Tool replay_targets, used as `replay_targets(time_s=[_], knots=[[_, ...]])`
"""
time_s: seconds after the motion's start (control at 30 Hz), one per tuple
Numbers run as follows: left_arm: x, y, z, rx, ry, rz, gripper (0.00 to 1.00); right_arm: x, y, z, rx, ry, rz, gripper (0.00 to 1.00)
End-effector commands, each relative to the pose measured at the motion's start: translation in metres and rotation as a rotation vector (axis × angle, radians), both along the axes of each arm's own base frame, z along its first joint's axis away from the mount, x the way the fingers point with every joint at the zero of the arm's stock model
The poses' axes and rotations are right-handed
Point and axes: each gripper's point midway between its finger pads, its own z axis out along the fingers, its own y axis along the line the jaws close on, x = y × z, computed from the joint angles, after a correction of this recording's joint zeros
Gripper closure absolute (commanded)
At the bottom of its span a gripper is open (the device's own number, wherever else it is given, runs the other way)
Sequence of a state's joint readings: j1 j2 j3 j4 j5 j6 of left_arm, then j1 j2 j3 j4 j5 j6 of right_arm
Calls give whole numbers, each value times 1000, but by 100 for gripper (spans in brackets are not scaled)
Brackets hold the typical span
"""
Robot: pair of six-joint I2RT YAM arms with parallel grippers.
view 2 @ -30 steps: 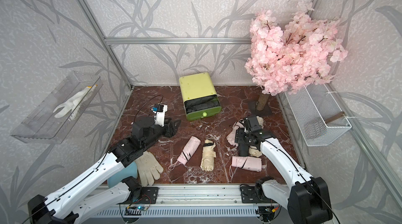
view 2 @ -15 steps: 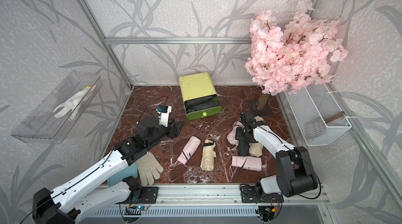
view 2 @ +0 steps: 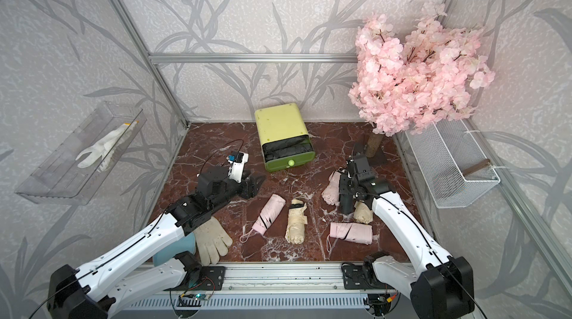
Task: Place the umbrella in the drawer by color
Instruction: Pick up the umbrella from the center of the board, then place the umbrella in the drawer.
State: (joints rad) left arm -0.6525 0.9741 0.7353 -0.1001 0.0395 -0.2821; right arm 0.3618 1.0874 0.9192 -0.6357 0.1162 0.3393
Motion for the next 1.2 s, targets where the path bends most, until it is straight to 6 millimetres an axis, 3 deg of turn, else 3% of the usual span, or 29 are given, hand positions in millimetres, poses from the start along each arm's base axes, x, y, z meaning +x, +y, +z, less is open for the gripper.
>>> replay_targets(time_s=[0.0,0.07,0.17,0.27,0.37,0.5,0.73,0.93,1.17], knots=[[1,-10,4,-4,-14,-46,30,9,49,94,14,-306,212,72],[4,-12,0,-6,3,-47,30,12,83,140,29,-439,347,72],[5,-14,-5,9,-1,-56,30,26,121,184,49,-566,496,72],[8,-15,-10,35,-24,-67,30,47,150,208,13,-721,615,71],[14,-20,-10,38,-66,-87,28,66,176,218,-37,-861,712,72],[20,-28,-15,54,-67,-129,27,82,197,229,-81,-1076,760,76],[23,-34,-22,69,-56,-163,27,97,216,212,-215,-1153,863,77],[29,-37,-34,79,-30,-169,27,87,228,179,-340,-1099,1107,75],[39,-35,-42,84,-42,-158,28,81,216,163,-339,-957,1316,74]])
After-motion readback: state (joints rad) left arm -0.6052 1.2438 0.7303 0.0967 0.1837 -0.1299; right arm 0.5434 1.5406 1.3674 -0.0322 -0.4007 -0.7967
